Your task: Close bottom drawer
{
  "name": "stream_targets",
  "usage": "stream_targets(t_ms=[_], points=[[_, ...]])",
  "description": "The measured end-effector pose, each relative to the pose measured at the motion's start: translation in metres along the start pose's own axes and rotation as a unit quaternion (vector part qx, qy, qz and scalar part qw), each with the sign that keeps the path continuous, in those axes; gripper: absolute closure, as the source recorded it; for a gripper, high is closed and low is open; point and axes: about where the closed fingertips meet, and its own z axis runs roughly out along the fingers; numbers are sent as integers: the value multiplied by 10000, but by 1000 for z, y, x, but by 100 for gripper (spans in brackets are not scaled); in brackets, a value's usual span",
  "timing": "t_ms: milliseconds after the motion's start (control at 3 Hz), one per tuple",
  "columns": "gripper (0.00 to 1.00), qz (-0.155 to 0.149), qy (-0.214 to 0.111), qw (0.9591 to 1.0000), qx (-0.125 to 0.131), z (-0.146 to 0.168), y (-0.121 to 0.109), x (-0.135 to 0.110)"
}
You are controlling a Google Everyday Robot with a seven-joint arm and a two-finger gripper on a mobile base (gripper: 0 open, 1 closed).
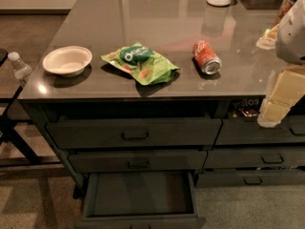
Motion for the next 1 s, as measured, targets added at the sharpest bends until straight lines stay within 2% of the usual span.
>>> stream_targets(t_ms=[333,1000], points=[[0,0,0,10000,0,0,0,0],[42,0,0,10000,1,0,0,0]])
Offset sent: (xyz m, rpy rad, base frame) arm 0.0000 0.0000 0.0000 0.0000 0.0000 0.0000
